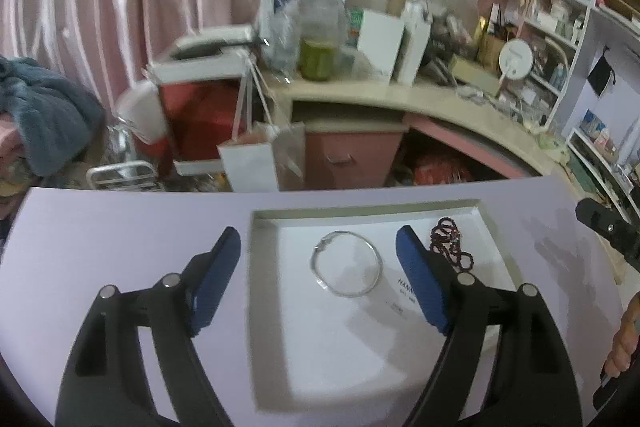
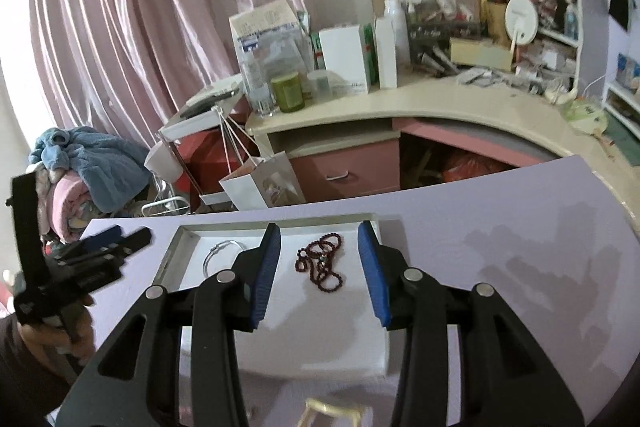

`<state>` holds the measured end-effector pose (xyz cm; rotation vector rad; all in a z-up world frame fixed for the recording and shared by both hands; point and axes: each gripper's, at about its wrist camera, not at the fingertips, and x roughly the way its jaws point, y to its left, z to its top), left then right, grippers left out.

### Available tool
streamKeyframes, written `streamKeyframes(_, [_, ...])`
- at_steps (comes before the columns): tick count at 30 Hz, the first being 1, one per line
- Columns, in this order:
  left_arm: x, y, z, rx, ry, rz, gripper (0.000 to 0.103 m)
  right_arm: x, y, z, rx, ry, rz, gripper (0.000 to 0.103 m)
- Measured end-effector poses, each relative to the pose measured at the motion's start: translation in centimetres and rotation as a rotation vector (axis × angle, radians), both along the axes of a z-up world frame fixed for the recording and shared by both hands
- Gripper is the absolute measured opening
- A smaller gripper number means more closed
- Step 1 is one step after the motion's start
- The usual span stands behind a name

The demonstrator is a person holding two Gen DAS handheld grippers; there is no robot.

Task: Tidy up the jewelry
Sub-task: 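Carry both pieces into the white tray and open both tools to release, then move the right tool to the grey cuff bracelet and grasp its band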

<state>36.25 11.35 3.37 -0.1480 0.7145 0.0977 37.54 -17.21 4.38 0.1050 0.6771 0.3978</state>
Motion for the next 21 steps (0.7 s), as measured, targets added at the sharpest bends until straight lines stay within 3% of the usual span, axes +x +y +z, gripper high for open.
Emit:
streamKeyframes(7, [-8.6, -0.9, 2.8, 0.059, -0.083, 0.042, 0.088, -6.4, -1.9, 0.5, -0.027, -0.062, 0.0, 0.042])
streamKeyframes(14, [-16.4, -2.6, 1.8, 0.067, -0.097, 0.062, 0.095, -11.6, -3.8, -2.1, -0.022, -0.028, -0.022, 0.049])
streamKeyframes(21, [-22.0, -3.5, -0.9, 0.021, -0.064, 0.111, 0.098, -15.7, -4.7, -5.6, -0.049, 0.008, -0.022, 0.073])
